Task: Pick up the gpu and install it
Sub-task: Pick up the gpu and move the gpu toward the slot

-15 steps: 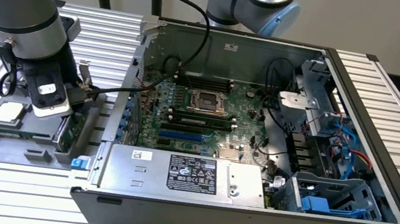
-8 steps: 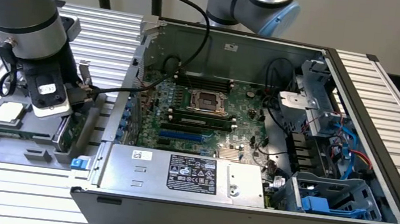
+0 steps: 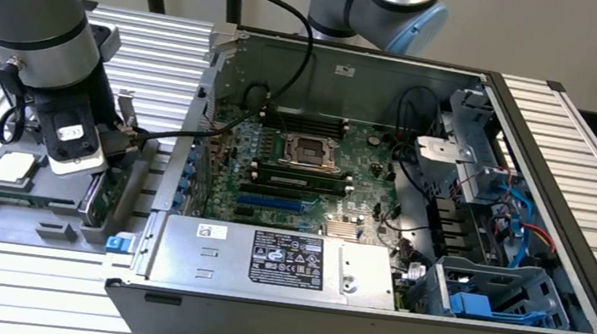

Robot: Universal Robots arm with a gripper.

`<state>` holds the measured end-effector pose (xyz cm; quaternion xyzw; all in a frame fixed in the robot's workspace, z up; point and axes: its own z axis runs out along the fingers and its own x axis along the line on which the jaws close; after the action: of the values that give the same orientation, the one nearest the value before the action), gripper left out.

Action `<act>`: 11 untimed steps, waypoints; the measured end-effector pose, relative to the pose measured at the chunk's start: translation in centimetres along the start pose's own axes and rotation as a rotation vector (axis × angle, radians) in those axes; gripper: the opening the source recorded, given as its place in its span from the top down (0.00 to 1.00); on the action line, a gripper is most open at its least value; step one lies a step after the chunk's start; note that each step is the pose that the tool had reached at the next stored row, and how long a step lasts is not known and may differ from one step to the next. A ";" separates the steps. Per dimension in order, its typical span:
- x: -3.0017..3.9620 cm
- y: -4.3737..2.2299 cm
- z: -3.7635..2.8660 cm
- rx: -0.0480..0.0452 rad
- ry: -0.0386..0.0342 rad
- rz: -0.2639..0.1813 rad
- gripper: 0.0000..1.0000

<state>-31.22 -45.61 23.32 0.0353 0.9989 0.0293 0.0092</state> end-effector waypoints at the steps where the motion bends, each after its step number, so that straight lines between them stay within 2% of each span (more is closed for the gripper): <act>1: 0.00 0.00 0.00 0.0000 0.0000 0.000 1.00; 5: -0.01 0.01 -0.05 -0.0006 -0.0006 0.000 1.00; 11: -0.01 0.04 -0.56 -0.0001 0.0002 0.000 1.00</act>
<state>-31.22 -45.61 23.88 0.0353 0.9989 0.0293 0.0091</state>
